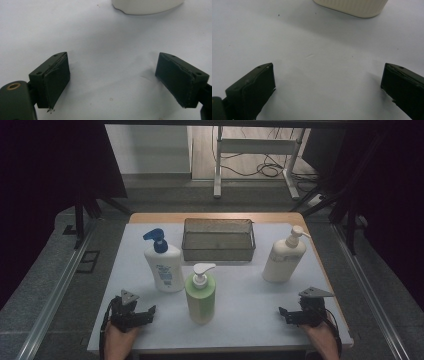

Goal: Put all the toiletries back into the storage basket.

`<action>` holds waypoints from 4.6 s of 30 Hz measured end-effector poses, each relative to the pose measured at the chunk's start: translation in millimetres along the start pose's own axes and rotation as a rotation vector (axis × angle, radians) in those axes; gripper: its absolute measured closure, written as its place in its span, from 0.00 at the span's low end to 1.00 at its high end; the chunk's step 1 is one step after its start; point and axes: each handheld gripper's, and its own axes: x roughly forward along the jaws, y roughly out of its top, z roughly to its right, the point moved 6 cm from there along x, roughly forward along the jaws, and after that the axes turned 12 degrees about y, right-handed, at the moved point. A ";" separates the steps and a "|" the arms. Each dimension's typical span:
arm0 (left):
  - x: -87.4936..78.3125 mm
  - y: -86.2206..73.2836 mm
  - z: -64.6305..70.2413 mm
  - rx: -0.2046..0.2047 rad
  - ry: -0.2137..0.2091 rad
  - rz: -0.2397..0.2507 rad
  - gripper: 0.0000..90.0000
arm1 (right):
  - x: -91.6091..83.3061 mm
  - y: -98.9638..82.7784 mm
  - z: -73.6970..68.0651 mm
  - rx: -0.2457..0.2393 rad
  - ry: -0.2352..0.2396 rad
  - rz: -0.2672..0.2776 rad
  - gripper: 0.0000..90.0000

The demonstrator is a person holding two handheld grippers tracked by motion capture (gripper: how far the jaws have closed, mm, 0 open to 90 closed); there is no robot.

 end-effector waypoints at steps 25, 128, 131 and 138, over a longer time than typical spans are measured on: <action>0.1 -0.3 0.2 0.000 0.004 0.006 0.13 | -16.4 21.5 11.7 -0.023 0.061 0.075 0.06; -0.1 -0.9 -0.2 0.006 0.004 0.008 0.13 | 38.9 69.0 72.5 0.078 0.130 0.013 0.97; -0.1 -0.9 -0.2 0.006 0.004 0.008 0.13 | 38.4 67.6 69.6 0.076 0.135 0.013 0.97; -0.1 -0.9 -0.2 0.006 0.005 0.009 0.13 | 37.8 64.4 62.0 0.059 0.144 0.011 0.98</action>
